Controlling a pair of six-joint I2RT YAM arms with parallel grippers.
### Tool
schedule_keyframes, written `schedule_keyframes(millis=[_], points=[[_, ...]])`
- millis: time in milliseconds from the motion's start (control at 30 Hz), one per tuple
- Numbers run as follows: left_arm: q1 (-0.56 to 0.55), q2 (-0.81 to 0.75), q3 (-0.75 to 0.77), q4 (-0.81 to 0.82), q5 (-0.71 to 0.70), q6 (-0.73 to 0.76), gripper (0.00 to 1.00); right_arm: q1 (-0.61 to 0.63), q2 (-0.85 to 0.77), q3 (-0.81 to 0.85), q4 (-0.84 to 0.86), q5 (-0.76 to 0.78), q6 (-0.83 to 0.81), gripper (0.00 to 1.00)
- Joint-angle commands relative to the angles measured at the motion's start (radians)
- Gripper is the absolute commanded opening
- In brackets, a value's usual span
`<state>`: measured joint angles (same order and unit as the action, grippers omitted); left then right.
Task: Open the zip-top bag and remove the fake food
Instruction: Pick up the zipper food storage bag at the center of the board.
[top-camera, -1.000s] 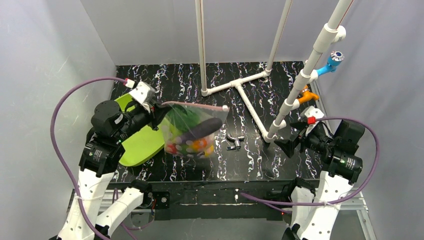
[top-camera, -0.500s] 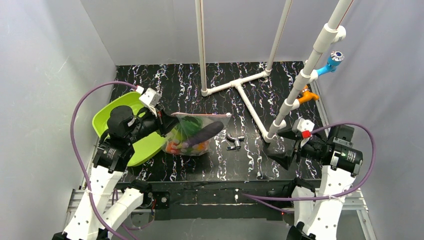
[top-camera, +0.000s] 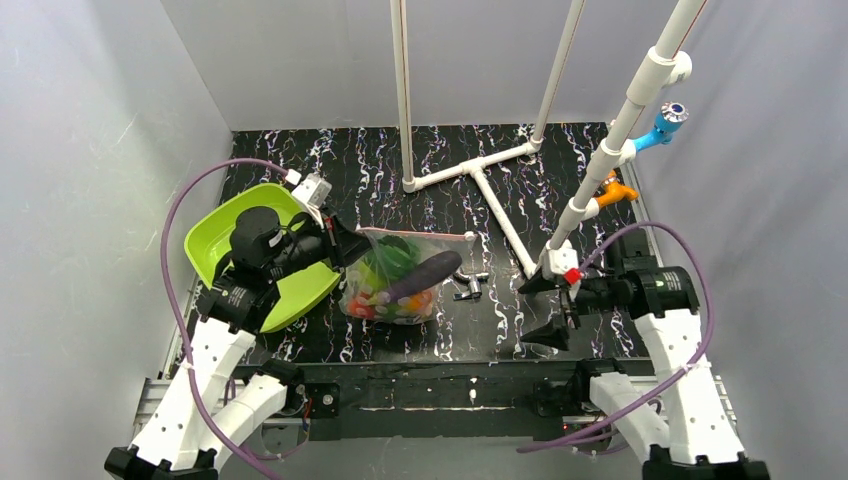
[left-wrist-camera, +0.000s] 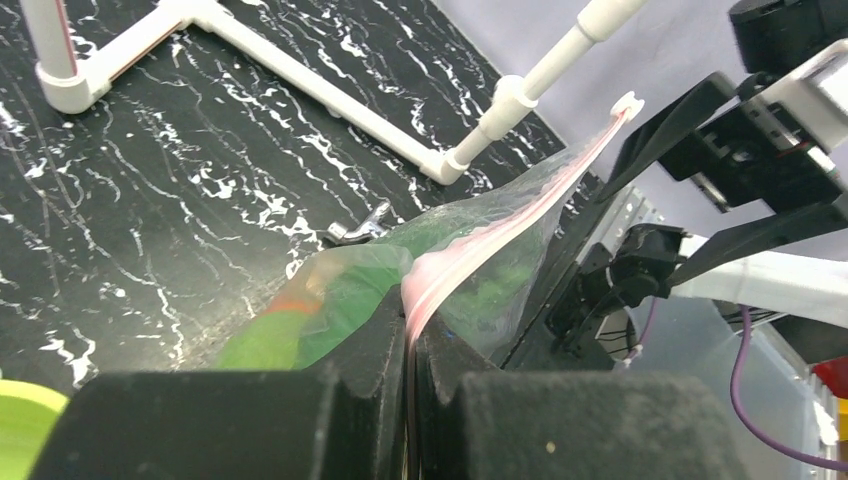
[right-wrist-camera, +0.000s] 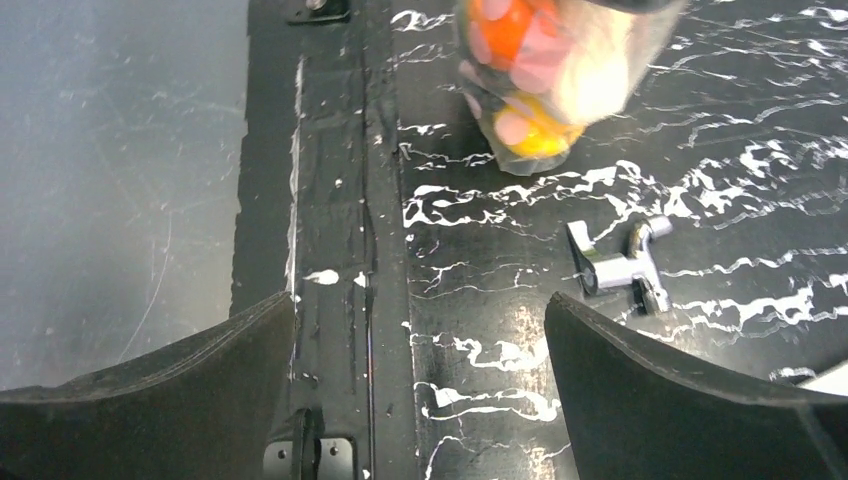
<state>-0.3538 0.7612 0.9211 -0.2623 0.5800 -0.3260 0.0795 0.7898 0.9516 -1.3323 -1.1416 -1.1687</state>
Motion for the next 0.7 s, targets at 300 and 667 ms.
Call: schedule_keyframes(millis=[300, 667], points=[[-0.047, -0.017, -0.093, 0.256, 0.047, -0.173, 0.0, 0.325, 0.173, 0.288, 0.467, 0.303, 0.565, 1.0], [-0.049, -0.121, -0.237, 0.406, 0.022, -0.312, 0.0, 0.359, 0.307, 0.281, 0.671, 0.139, 0.771, 1.0]])
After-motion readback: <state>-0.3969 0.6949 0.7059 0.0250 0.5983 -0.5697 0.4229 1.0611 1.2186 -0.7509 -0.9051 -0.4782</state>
